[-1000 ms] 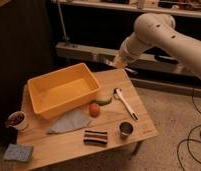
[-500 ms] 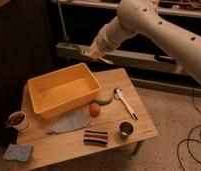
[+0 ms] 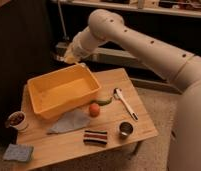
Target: Place fork in tray
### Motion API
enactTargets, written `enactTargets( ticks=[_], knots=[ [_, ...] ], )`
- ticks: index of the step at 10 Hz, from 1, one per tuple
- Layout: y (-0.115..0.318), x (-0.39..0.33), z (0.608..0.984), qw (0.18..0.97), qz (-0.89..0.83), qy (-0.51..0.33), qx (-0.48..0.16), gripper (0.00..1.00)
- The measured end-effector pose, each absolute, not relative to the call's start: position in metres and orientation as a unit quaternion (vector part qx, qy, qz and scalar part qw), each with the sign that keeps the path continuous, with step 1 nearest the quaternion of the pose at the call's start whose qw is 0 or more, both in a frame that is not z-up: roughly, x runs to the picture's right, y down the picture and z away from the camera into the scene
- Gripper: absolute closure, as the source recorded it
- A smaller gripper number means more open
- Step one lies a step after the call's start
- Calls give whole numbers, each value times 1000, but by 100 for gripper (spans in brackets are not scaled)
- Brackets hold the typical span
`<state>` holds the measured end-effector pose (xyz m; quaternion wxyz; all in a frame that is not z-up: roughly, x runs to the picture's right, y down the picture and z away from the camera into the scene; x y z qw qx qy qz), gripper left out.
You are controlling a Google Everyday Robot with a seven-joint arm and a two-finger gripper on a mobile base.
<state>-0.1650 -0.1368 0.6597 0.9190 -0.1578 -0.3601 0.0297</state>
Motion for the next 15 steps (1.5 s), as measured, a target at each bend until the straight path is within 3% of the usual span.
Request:
enactTargets(
  ticks=[5,8,9,12,15],
  knots=[
    [-59,-256,733,914,-40,-355,-192,88],
    [-13,-281,802,912,-49,-328,-239,86],
    [-5,-284,821,913,-47,-317,-252,81],
    [14,-287,885,914,-32,-271,-301,50],
    [5,-263,917,914,-6,-243,-324,22]
  ],
)
